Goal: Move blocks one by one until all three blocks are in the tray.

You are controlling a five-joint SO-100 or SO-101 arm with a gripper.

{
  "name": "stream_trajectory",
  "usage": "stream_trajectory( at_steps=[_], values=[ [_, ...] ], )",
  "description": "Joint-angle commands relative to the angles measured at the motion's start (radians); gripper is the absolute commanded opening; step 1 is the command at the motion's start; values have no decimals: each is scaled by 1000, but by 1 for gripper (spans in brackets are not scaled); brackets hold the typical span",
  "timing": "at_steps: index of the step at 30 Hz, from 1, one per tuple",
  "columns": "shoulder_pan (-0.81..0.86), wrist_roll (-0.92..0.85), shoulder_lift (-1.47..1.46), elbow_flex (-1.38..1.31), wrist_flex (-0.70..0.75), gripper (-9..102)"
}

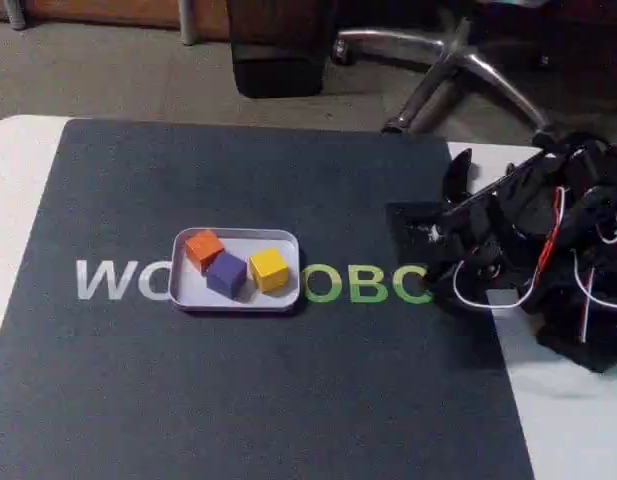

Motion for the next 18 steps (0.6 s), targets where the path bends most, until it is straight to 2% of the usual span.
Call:
stream_trajectory(
  at_steps=[1,6,18],
  values=[
    [-9,78,2,-5,20,-8],
    [-17,143,-9,-3,5,-8],
    [-40,143,2,-3,12,-7]
  ],
)
